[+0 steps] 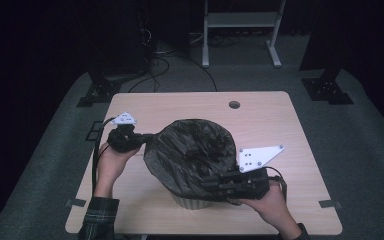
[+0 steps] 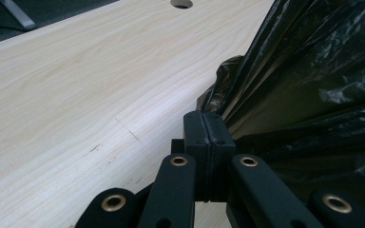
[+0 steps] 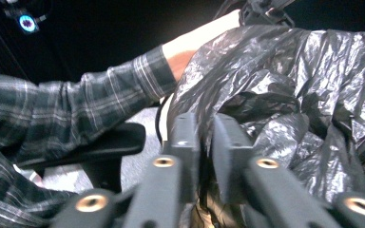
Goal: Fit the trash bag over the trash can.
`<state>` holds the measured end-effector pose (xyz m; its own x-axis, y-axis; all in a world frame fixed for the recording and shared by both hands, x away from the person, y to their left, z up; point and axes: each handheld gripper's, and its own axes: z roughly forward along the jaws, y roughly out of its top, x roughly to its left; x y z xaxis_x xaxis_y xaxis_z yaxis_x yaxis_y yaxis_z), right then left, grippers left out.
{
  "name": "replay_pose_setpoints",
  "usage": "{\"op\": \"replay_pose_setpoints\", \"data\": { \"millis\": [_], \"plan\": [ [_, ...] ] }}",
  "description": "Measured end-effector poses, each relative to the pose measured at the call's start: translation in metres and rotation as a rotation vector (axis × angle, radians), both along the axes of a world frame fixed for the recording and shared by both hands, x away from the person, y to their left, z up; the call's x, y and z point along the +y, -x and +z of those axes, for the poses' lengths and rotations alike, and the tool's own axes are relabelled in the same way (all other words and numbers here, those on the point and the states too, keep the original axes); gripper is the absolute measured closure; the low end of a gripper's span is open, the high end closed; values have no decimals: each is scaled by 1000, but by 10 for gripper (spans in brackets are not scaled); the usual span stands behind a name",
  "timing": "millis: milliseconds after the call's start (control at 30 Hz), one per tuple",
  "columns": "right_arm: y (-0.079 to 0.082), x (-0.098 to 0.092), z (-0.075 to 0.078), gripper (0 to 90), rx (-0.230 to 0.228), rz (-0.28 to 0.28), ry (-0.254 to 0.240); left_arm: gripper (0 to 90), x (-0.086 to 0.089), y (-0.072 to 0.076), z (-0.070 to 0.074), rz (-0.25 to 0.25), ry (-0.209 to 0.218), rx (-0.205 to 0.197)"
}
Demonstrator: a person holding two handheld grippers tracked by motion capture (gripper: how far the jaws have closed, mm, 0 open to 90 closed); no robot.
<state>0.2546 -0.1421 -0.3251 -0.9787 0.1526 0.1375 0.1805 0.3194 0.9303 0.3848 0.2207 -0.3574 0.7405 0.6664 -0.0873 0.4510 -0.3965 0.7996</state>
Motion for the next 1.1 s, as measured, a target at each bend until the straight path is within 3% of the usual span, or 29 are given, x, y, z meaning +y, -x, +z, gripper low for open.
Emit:
{"op": "replay_pose_setpoints", "data": {
  "millis": [133, 367, 567, 633, 767, 933, 1000, 1100],
  "plan": [
    [7, 0, -1, 900, -34, 23, 8, 898, 0, 0, -3, -1, -2, 5],
    [26, 16, -16, 900, -90, 60, 100, 898, 1, 2, -6, -15, 14, 7],
    [29, 24, -32, 900, -102, 54, 93, 897, 0, 3, -6, -26, 17, 9],
    [31, 28, -33, 900, -107, 63, 92, 896, 2, 3, -6, -9, 22, 4],
    [37, 44, -38, 900, -137, 84, 133, 896, 8, 3, -6, 0, 35, 11],
    [34, 47, -49, 900, -110, 86, 132, 896, 4, 2, -10, -9, 10, 17],
    [34, 48, -53, 900, -107, 88, 139, 896, 1, 0, -14, 7, -38, 22],
    [35, 48, -66, 900, -100, 95, 166, 896, 1, -2, -20, 2, -36, 38]
  ]
}}
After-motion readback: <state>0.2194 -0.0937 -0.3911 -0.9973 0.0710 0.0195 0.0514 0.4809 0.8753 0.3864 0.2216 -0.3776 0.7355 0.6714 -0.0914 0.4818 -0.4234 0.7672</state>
